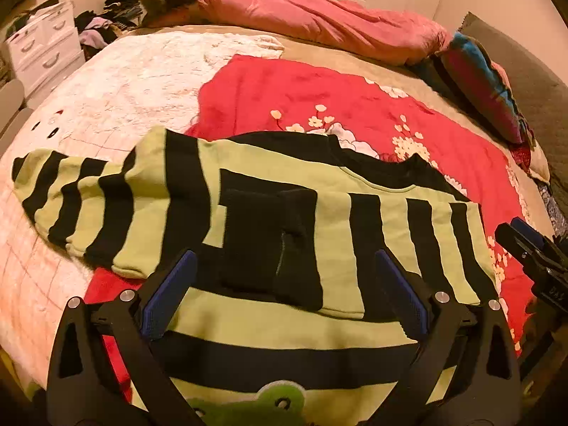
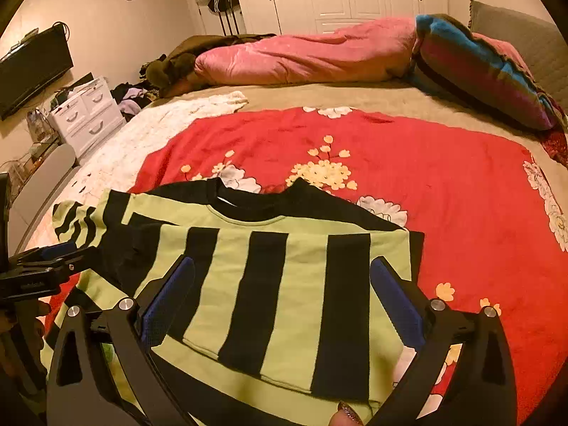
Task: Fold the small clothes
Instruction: 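Grasp the other sleeve cuff with the left gripper and lift it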
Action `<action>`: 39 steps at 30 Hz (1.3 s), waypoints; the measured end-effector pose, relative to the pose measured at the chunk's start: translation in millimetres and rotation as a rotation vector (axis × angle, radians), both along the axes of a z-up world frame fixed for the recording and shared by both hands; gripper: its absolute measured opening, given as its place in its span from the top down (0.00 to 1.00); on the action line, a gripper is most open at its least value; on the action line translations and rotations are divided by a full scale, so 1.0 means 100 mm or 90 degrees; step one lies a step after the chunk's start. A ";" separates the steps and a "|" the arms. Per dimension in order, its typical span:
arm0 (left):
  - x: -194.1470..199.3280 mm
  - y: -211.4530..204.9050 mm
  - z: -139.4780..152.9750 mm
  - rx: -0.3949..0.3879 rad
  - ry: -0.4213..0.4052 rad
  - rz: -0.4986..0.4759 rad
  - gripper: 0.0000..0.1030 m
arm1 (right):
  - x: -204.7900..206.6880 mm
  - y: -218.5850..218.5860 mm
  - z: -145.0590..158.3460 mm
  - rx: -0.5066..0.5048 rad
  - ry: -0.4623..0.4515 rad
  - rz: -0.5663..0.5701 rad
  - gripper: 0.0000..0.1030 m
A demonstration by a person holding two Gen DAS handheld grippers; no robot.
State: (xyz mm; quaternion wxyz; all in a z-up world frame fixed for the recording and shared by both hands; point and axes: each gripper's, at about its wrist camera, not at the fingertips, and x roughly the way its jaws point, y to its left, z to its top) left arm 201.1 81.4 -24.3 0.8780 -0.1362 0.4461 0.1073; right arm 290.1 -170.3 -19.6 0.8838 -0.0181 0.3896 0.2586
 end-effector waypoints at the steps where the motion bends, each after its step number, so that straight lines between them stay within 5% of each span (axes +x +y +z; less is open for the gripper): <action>1: -0.02 0.02 0.01 -0.003 0.000 0.003 0.09 | -0.01 0.01 0.01 0.000 -0.002 0.001 0.04; 8: -0.19 0.25 0.07 -0.017 -0.008 0.033 0.09 | -0.17 0.10 0.15 0.008 -0.031 0.001 0.04; 27: -0.63 1.02 0.21 -0.012 -0.056 0.129 0.09 | -0.76 1.03 0.08 -0.008 0.018 0.092 0.04; 35: -0.86 1.49 0.15 -0.042 -0.073 0.193 0.09 | -1.05 1.55 0.12 -0.030 0.008 0.156 0.04; 39: -1.03 1.84 0.01 -0.103 -0.089 0.258 0.09 | -1.17 1.75 0.14 -0.054 -0.016 0.183 0.04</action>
